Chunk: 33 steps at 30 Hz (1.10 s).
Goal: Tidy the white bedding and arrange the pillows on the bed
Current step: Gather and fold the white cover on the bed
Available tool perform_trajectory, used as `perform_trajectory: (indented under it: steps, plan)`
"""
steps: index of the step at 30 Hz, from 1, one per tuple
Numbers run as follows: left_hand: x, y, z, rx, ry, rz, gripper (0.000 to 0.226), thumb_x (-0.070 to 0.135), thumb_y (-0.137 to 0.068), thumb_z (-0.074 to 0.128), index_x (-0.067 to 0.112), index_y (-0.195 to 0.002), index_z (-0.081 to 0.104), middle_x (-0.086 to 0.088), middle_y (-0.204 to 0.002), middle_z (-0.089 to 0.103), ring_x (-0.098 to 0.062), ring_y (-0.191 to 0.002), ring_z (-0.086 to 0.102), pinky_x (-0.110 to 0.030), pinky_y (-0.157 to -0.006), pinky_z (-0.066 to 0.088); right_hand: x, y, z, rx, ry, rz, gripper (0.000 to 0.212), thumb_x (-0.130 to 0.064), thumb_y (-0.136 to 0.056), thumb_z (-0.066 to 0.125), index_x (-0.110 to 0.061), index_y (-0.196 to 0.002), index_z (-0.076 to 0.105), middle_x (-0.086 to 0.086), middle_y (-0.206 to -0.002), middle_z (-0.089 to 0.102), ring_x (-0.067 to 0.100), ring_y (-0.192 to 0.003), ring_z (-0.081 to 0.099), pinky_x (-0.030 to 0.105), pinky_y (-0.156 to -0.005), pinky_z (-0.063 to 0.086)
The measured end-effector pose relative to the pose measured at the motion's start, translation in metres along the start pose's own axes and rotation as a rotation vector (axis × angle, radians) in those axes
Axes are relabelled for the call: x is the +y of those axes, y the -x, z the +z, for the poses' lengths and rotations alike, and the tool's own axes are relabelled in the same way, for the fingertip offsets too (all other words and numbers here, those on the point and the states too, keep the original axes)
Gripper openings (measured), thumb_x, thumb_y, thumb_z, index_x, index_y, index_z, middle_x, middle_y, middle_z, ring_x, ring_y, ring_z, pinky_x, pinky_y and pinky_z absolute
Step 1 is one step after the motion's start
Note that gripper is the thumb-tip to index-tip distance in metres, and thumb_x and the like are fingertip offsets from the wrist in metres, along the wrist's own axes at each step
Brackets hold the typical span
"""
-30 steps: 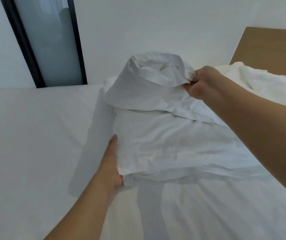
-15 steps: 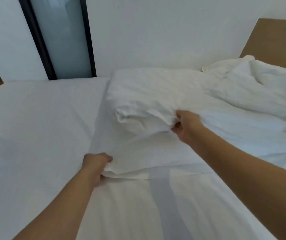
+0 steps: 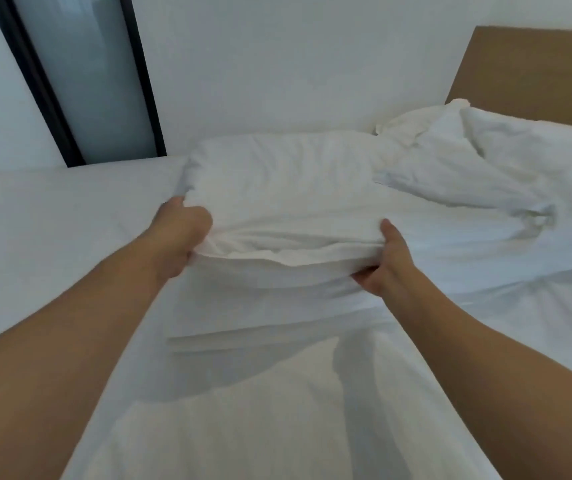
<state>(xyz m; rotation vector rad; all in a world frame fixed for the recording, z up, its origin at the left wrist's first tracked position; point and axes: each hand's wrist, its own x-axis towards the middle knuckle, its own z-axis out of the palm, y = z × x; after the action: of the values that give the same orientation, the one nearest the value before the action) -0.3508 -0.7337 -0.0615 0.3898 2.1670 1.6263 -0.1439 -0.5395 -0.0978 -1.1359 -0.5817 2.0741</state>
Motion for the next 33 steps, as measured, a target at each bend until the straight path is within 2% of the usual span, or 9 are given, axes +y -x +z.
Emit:
perform_trajectory:
  steps: [4, 9, 12, 15, 19, 22, 25, 28, 33]
  plan:
    - [-0.076, 0.028, -0.007, 0.168, -1.012, -0.048, 0.065, 0.025, -0.083, 0.057, 0.007, -0.136, 0.026, -0.021, -0.127, 0.046, -0.039, -0.111, 0.05, -0.046, -0.09, 0.046, -0.044, -0.014, -0.045, 0.106, 0.12, -0.086, 0.023, -0.041, -0.09, 0.064, -0.018, -0.093, 0.063, 0.004, -0.091, 0.069, 0.024, -0.079, 0.066, 0.043, -0.065, 0.053]
    - [-0.066, 0.076, 0.091, 0.01, -1.248, 0.845, 0.085, 0.038, -0.075, 0.051, 0.028, -0.15, 0.014, -0.014, -0.151, 0.018, -0.036, -0.14, 0.019, -0.075, -0.103, 0.015, -0.082, -0.048, -0.066, 0.151, 0.211, -0.101, 0.018, -0.032, -0.088, 0.068, -0.015, -0.094, 0.065, 0.003, -0.085, 0.07, 0.023, -0.071, 0.069, 0.038, -0.066, 0.058]
    - [-0.036, 0.056, 0.146, -0.294, -1.351, 0.732, 0.105, 0.066, -0.074, 0.055, 0.042, -0.146, -0.018, 0.002, -0.157, -0.017, -0.027, -0.147, -0.013, -0.073, -0.106, 0.004, -0.088, -0.067, -0.066, 0.202, 0.305, -0.223, 0.016, -0.015, -0.087, 0.062, -0.011, -0.103, 0.064, 0.006, -0.091, 0.065, 0.022, -0.071, 0.066, 0.024, -0.054, 0.051]
    - [-0.024, 0.027, 0.181, -0.361, -1.468, 0.682, 0.082, 0.057, -0.077, 0.058, 0.042, -0.145, 0.015, -0.004, -0.152, 0.022, -0.029, -0.14, 0.026, -0.058, -0.105, 0.027, -0.066, -0.082, -0.111, 0.254, 0.48, -0.315, 0.023, -0.007, -0.088, 0.06, -0.004, -0.11, 0.055, 0.023, -0.105, 0.062, 0.025, -0.072, 0.059, 0.031, -0.057, 0.053]
    - [-0.024, 0.041, 0.228, -0.78, -1.855, 0.711, 0.028, 0.039, -0.084, 0.059, 0.023, -0.107, 0.062, -0.002, -0.1, 0.064, -0.025, -0.097, 0.062, -0.028, -0.075, 0.042, -0.083, -0.065, -0.147, -0.008, 1.145, 0.322, 0.051, -0.046, -0.099, 0.044, 0.003, -0.106, 0.059, 0.023, -0.087, 0.071, 0.031, -0.065, 0.067, 0.032, -0.051, 0.055]
    - [0.037, -0.008, 0.247, -1.195, -1.55, -0.007, 0.038, 0.048, -0.081, 0.064, 0.013, -0.096, 0.068, -0.008, -0.09, 0.069, -0.031, -0.085, 0.068, -0.038, -0.077, 0.056, -0.135, -0.061, -0.111, -0.251, 1.82, 0.676, 0.075, -0.068, -0.093, 0.032, 0.002, -0.095, 0.058, 0.025, -0.085, 0.072, 0.033, -0.069, 0.07, 0.031, -0.052, 0.054]
    - [0.085, -0.092, 0.247, -0.865, -0.948, 0.032, 0.032, 0.038, -0.089, 0.055, 0.008, -0.098, 0.062, -0.014, -0.1, 0.071, -0.034, -0.085, 0.07, -0.039, -0.077, 0.054, -0.179, -0.073, -0.042, -0.472, 1.669, 0.493, 0.056, -0.055, -0.088, 0.045, -0.001, -0.088, 0.059, 0.025, -0.084, 0.072, 0.032, -0.064, 0.069, 0.029, -0.046, 0.053]
    - [0.021, -0.14, 0.233, -0.083, -1.16, 0.488, 0.049, 0.048, -0.095, 0.033, 0.023, -0.137, 0.041, -0.01, -0.148, 0.038, -0.029, -0.135, 0.036, -0.055, -0.109, 0.025, -0.198, -0.124, 0.031, -0.337, 1.387, -0.075, 0.04, -0.037, -0.094, 0.052, 0.001, -0.103, 0.06, 0.022, -0.096, 0.071, 0.034, -0.075, 0.071, 0.035, -0.058, 0.059]
    - [-0.029, -0.133, 0.208, -0.38, -1.393, 0.053, 0.068, 0.065, -0.093, 0.011, 0.039, -0.153, -0.008, 0.009, -0.161, -0.015, -0.019, -0.148, -0.015, -0.073, -0.105, -0.008, -0.168, -0.2, 0.087, -0.238, 1.71, -0.56, 0.055, -0.035, -0.095, 0.052, -0.019, -0.145, 0.034, 0.009, -0.148, 0.041, 0.027, -0.129, 0.045, 0.032, -0.102, 0.037]
